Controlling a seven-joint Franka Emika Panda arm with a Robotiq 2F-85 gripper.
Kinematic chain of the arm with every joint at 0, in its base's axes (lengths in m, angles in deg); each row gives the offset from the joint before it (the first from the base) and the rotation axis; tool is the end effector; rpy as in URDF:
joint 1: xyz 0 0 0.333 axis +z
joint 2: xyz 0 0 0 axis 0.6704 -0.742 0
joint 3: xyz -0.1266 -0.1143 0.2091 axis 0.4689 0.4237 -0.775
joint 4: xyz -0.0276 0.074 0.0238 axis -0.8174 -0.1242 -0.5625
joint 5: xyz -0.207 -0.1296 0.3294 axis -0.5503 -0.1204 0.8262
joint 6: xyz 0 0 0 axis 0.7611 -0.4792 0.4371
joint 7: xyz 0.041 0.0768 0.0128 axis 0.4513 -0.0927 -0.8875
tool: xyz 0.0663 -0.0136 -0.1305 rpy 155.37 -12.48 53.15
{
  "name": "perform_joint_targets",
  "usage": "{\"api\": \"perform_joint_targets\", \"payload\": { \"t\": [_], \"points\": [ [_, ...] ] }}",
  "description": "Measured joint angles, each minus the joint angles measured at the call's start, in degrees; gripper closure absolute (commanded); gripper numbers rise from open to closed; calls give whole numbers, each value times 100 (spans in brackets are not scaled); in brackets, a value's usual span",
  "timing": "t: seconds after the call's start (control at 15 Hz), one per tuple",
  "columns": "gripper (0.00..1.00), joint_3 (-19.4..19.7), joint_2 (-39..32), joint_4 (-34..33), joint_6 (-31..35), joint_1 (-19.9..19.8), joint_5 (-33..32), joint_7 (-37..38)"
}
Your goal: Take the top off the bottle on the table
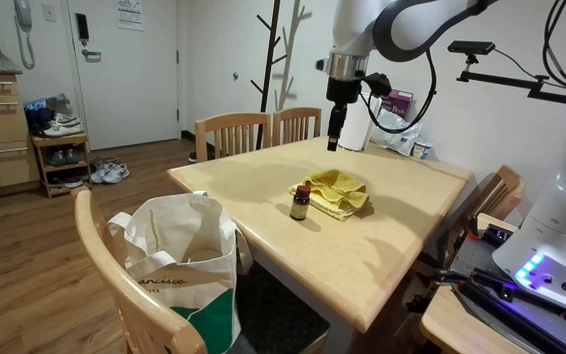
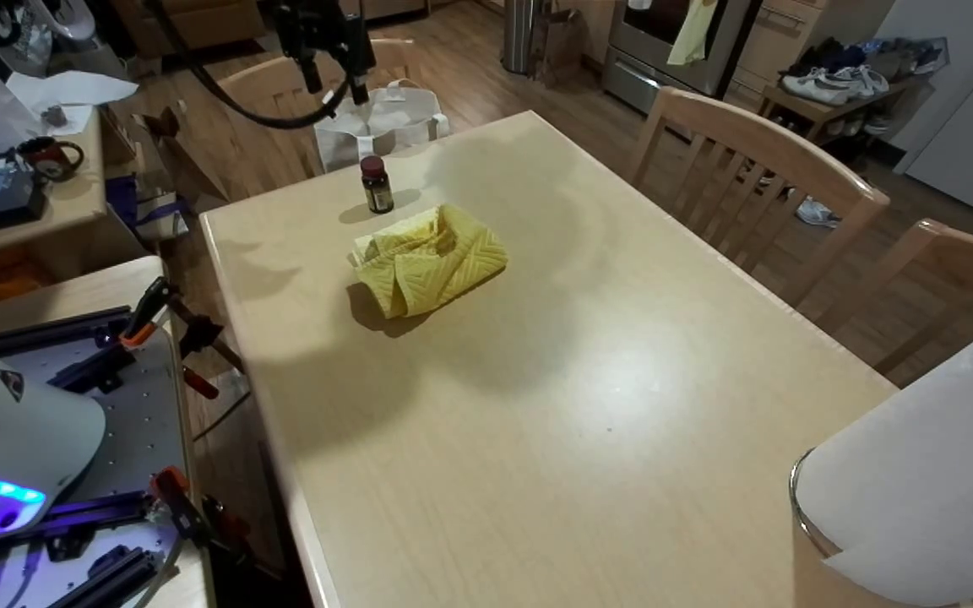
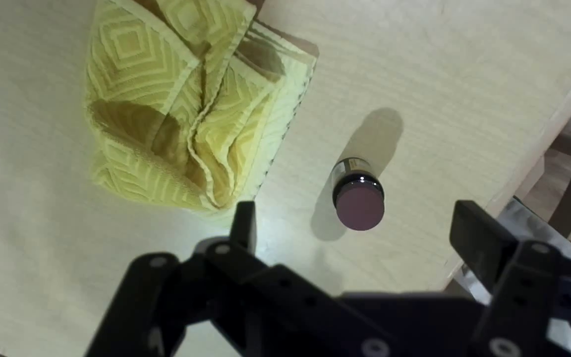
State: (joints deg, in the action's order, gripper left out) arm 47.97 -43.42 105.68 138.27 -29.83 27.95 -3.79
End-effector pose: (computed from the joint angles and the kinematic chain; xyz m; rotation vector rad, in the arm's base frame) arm 0.4909 0.2419 0.2615 2.9526 0.6876 -0.0531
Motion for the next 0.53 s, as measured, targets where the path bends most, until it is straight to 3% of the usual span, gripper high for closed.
{"api": "perform_joint_targets", "payload": {
  "t": [0.33, 0.53],
  "points": [
    [0, -20, -318, 15, 556, 159, 777, 149],
    [0, -19, -637, 42, 649, 350, 853, 722]
  ]
}}
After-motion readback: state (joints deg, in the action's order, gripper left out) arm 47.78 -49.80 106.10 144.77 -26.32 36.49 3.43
